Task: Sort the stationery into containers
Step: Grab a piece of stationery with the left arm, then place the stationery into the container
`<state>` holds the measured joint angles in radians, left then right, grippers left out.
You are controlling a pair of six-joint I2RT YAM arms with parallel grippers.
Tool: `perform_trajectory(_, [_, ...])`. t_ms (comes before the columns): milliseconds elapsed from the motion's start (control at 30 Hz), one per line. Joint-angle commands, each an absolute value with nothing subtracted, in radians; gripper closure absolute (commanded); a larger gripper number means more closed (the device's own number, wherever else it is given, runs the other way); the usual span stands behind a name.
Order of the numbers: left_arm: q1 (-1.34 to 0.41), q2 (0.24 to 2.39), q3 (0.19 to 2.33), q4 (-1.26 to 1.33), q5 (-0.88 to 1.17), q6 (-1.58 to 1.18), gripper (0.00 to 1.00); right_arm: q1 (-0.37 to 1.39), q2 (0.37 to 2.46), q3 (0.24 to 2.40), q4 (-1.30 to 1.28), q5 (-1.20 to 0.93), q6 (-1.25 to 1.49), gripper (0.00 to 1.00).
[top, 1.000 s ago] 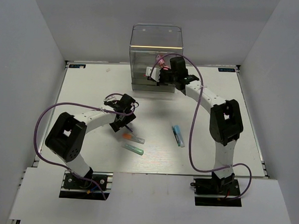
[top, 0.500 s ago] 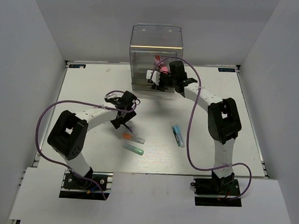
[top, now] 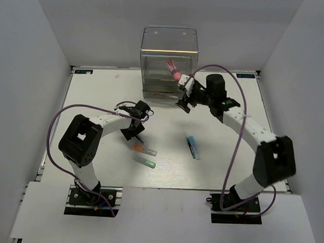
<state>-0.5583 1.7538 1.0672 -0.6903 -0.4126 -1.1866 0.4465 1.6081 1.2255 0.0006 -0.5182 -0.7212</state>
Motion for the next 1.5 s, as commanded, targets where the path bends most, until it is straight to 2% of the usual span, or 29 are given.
perform_trajectory(0, [-0.555, 1.785, 1.112, -0.71, -0.445, -1.198, 0.42, 0.426, 1.461, 1.094, 0.065, -0.511, -0.442, 0.1])
perform_trajectory(67, [-0.555, 1.804, 1.123, -0.719, -0.445, -1.189, 0.47, 0.399, 1.421, 1.023, 0.017, -0.579, -0.442, 0.1])
perform_trajectory(167, [-0.555, 1.813, 1.111, -0.719, -0.445, -1.178, 0.61, 0.377, 1.327, 0.908, 0.03, -0.607, -0.423, 0.1])
perform_trajectory(200, [-0.555, 1.813, 1.101, -0.704, -0.445, -1.167, 0.7, 0.376, 1.248, 0.823, 0.049, -0.604, -0.395, 0.1])
perform_trajectory(300, [-0.555, 1.801, 1.089, -0.686, -0.434, -1.167, 0.86, 0.362, 1.131, 0.729, 0.109, -0.604, -0.347, 0.12])
perform_trajectory(333, [-0.555, 1.792, 1.08, -0.686, -0.423, -1.167, 0.86, 0.357, 1.1, 0.723, 0.106, -0.606, -0.339, 0.14])
perform_trajectory(400, [-0.555, 1.766, 1.08, -0.658, -0.414, -1.148, 0.88, 0.347, 1.082, 0.703, 0.08, -0.607, -0.312, 0.24])
perform_trajectory(433, [-0.555, 1.734, 1.089, -0.649, -0.414, -1.138, 0.89, 0.345, 1.059, 0.695, 0.069, -0.612, -0.307, 0.41])
perform_trajectory(500, [-0.566, 1.697, 1.123, -0.649, -0.414, -1.127, 0.9, 0.339, 1.048, 0.684, 0.046, -0.615, -0.308, 0.65])
perform_trajectory(600, [-0.566, 1.628, 1.187, -0.615, -0.428, -1.108, 0.93, 0.33, 1.017, 0.673, 0.028, -0.6, -0.325, 0.92])
perform_trajectory(800, [-0.566, 1.548, 1.221, -0.508, -0.318, -1.136, 0.97, 0.319, 0.947, 0.623, 0.066, -0.545, -0.325, 0.92])
perform_trajectory(867, [-0.566, 1.532, 1.221, -0.418, -0.266, -1.169, 1.0, 0.308, 0.936, 0.601, 0.087, -0.525, -0.33, 0.92])
perform_trajectory(1033, [-0.575, 1.528, 1.167, -0.186, -0.206, -1.339, 1.0, 0.299, 0.927, 0.594, 0.1, -0.518, -0.328, 0.92])
perform_trajectory(1200, [-0.575, 1.609, 1.199, -0.025, -0.253, -1.485, 1.0, 0.284, 0.91, 0.577, 0.115, -0.509, -0.328, 0.92])
perform_trajectory(1467, [-0.584, 1.77, 1.385, -0.093, -0.38, -1.626, 1.0, 0.275, 0.907, 0.575, 0.12, -0.505, -0.325, 0.92])
